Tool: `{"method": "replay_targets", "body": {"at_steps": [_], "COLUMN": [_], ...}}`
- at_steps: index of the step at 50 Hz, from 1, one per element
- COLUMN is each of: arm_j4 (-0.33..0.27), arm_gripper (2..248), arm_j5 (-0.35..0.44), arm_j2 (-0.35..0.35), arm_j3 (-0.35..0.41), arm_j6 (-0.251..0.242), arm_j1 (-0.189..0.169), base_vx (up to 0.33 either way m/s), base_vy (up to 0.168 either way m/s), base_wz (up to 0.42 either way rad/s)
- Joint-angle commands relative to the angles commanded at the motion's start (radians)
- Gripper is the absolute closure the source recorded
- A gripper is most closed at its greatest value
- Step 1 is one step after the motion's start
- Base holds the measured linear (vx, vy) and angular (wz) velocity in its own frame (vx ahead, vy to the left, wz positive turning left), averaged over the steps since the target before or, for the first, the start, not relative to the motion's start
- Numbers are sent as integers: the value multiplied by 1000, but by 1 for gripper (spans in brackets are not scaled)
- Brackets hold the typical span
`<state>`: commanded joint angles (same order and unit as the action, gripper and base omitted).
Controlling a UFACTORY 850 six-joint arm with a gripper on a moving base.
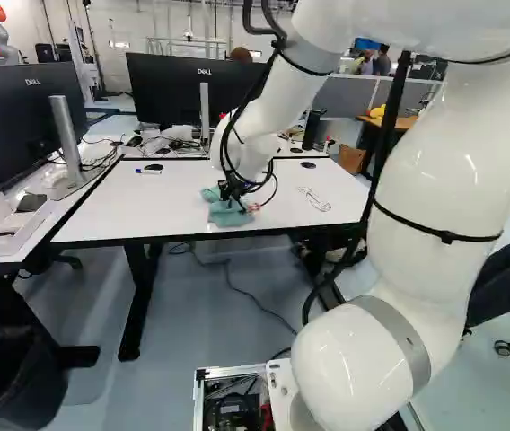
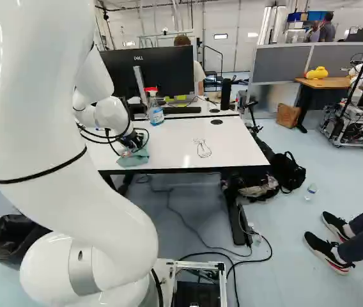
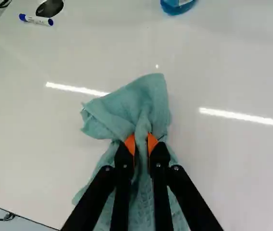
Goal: Clean the table with the green towel
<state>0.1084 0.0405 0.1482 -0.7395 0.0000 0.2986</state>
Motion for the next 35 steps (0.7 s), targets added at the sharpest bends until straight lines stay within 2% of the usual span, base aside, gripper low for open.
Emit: {"method": "replay_targets", "body": {"at_steps": [17, 35], "arm_j4": [0, 0], "arm_gripper": [200, 200], "arm_j5": [0, 0], "arm_j2": [79, 137], "arm_j3": [-90, -160], "arm_j6": [0, 0], "arm_j1": [-1, 35], "base_vx": [0, 0], "base_vy": [0, 0], "base_wz": [0, 0]}}
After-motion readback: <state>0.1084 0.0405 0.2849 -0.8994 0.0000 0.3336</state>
